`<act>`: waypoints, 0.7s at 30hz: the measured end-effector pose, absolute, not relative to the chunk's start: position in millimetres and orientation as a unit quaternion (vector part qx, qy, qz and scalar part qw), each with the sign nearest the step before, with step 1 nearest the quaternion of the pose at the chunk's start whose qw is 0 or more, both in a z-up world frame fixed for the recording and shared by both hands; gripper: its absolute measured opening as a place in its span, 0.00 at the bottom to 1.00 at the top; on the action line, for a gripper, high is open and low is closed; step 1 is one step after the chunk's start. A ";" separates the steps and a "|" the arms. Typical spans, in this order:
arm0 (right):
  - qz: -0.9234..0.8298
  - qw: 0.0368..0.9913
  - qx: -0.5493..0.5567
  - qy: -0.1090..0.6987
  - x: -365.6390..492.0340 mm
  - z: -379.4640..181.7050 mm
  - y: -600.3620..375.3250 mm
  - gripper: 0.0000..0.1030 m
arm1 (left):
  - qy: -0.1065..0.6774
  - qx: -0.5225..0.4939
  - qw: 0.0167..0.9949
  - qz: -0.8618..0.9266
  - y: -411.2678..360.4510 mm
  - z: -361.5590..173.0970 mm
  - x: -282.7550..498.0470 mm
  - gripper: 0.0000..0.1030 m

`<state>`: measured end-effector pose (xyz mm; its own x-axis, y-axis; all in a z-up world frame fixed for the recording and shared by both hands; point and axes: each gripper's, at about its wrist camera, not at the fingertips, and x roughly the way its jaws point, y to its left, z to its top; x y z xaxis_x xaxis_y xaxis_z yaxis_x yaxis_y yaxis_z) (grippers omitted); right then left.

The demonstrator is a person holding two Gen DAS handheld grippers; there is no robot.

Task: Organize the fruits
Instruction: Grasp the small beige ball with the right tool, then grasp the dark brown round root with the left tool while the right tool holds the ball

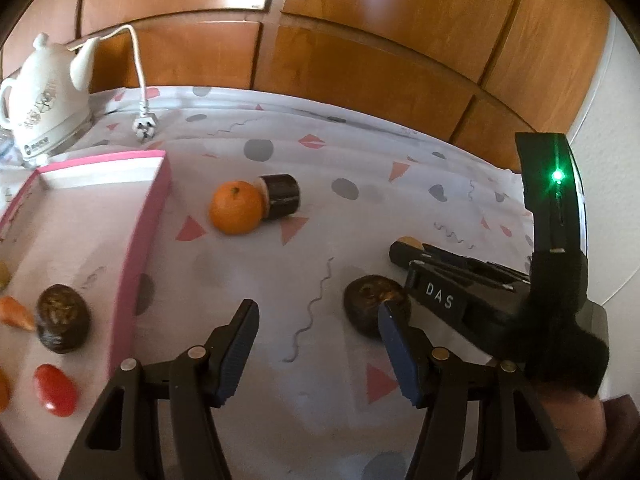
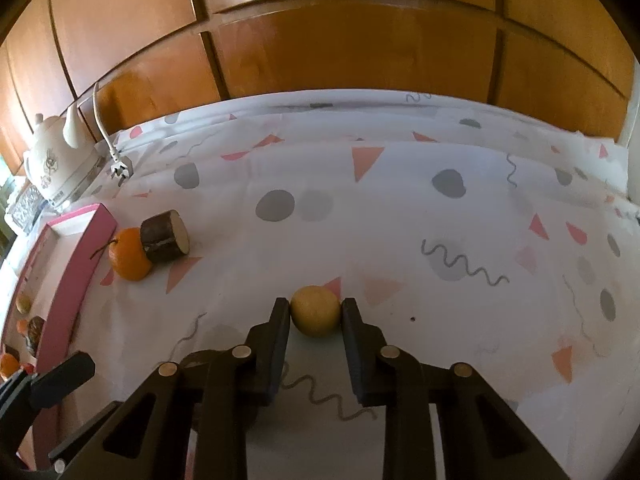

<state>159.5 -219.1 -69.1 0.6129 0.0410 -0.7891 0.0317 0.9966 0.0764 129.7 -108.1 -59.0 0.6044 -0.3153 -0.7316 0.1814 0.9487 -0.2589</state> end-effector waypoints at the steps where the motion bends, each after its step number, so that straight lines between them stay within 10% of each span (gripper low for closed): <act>1: 0.001 0.898 0.039 0.439 158.7 -69.2 -220.3 0.25 | 0.423 -0.081 0.891 -0.142 -111.8 -59.7 131.4 0.61; 21: -0.031 0.901 0.041 0.431 150.8 -69.5 -260.7 0.25 | 0.444 -0.091 0.881 -0.137 -143.5 -76.4 153.9 0.64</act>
